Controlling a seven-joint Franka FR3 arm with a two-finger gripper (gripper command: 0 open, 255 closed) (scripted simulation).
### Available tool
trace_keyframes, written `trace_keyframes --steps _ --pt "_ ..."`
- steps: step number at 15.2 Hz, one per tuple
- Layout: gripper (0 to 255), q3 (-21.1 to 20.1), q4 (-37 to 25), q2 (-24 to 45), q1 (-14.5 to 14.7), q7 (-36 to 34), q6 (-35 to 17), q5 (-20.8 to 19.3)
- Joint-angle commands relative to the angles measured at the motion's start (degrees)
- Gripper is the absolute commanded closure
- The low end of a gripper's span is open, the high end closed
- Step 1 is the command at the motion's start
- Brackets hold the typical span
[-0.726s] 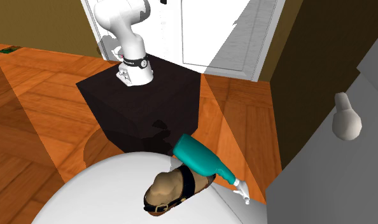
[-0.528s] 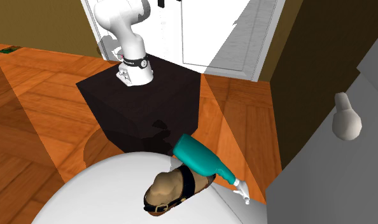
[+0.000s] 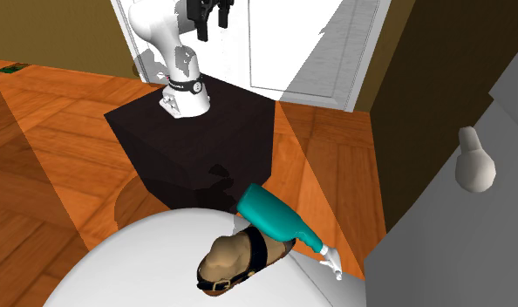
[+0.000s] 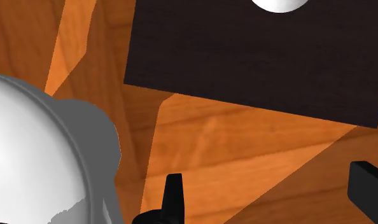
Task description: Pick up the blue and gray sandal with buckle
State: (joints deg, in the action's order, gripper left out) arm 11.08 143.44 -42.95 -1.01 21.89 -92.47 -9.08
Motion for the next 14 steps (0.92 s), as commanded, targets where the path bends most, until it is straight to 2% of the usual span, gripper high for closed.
trace_keyframes --steps 1,8,14 --pt "0 2.8 -0.1 2.3 -0.1 4.9 -2.8 -2.5" --pt "0 12.3 -2.8 12.3 0.7 20.6 -12.7 -8.3" --pt "0 20.0 -8.4 24.3 2.7 34.6 -21.5 -8.5"
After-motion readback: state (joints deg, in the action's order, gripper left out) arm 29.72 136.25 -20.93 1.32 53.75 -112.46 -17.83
